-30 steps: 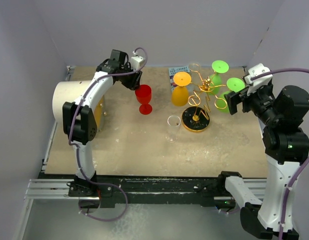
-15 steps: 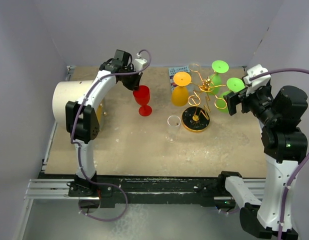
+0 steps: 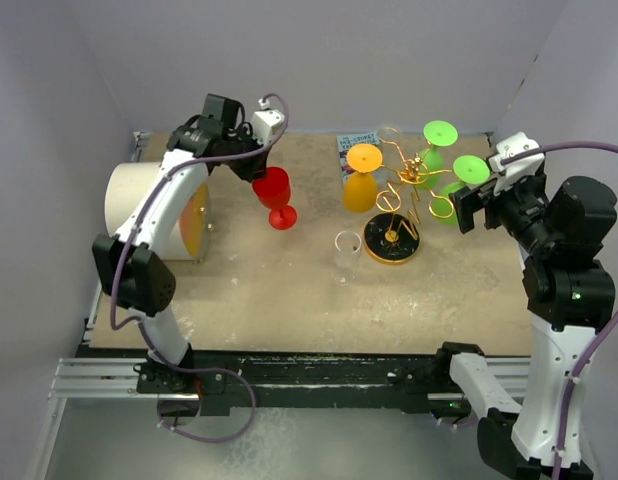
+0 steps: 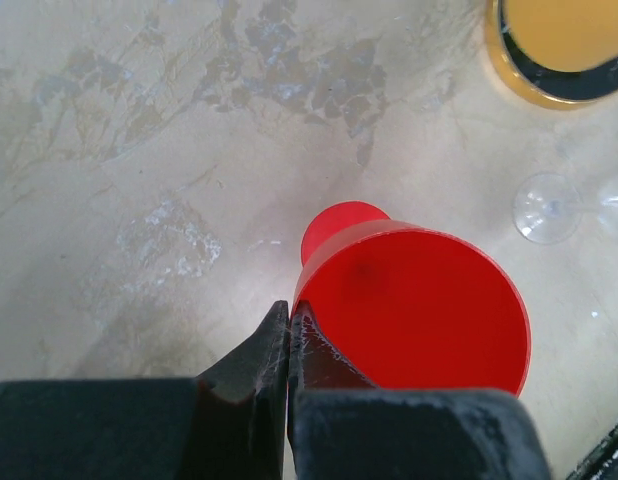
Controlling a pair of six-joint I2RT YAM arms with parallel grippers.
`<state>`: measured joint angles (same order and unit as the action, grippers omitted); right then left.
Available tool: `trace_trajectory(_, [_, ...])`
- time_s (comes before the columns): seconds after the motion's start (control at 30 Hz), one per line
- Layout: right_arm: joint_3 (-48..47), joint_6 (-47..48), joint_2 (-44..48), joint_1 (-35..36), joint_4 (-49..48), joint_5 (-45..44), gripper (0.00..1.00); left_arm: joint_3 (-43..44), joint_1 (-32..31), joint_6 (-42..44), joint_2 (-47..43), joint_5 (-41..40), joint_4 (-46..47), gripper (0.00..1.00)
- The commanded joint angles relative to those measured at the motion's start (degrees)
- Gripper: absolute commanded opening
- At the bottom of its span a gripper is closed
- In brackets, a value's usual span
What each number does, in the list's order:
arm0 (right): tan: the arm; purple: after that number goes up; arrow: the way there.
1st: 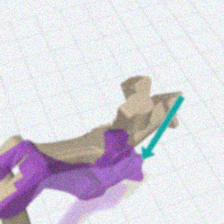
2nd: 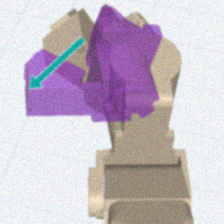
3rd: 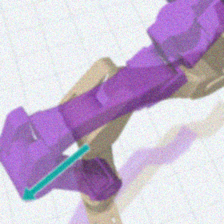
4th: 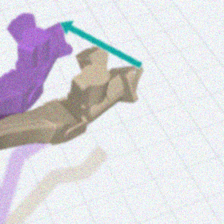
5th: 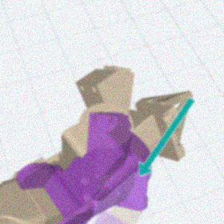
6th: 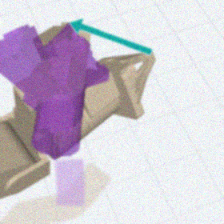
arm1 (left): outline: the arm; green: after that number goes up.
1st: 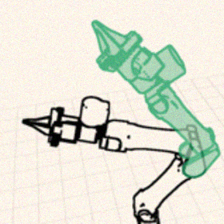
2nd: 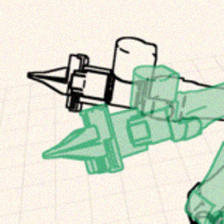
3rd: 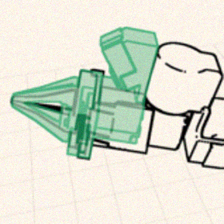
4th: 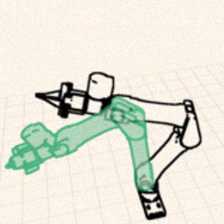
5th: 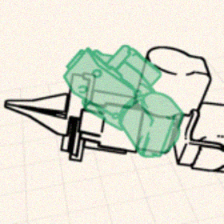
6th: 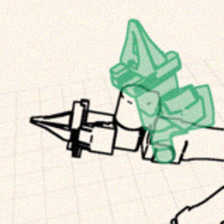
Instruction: Place the wine glass upside down on the wine glass rack
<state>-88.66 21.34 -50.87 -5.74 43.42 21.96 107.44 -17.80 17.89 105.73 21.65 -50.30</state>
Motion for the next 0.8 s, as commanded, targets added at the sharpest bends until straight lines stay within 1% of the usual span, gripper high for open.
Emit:
trace_trajectory(0.0, [0.0, -0.9, 0.3, -0.8, -2.1, -0.5, 0.95, -4.2, -0.1, 1.9, -11.5, 2.8, 0.5, 0.0])
trace_trajectory(0.2, [0.3, -2.2, 0.2, -1.3, -3.2, -0.1, 0.96, -9.5, -0.1, 1.0, -23.8, 6.5, 0.9, 0.0])
trace_trajectory(0.33, [-1.6, -2.9, -1.4, -1.3, -3.2, 3.4, 0.96, -8.5, -0.1, -1.0, -29.2, 8.9, 0.4, 0.0])
trace_trajectory(0.43, [-5.1, -2.8, -4.2, -1.2, -2.5, 7.4, 0.93, -7.5, -0.1, -2.6, -33.0, 9.9, 0.6, 0.0])
trace_trajectory(0.57, [-7.0, -5.7, -7.6, -1.2, -4.1, 16.2, 0.9, -11.9, -0.1, -5.5, -39.7, 11.7, 4.8, 0.0])
trace_trajectory(0.67, [-6.8, -9.5, -9.2, -1.0, -8.9, 22.7, 0.89, -14.4, -0.1, -6.8, -43.3, 12.3, 7.9, 0.0])
trace_trajectory(0.77, [-6.1, -12.2, -9.7, 0.2, -14.3, 24.6, 0.89, -12.9, -0.1, -6.5, -44.6, 11.0, 7.8, 0.0])
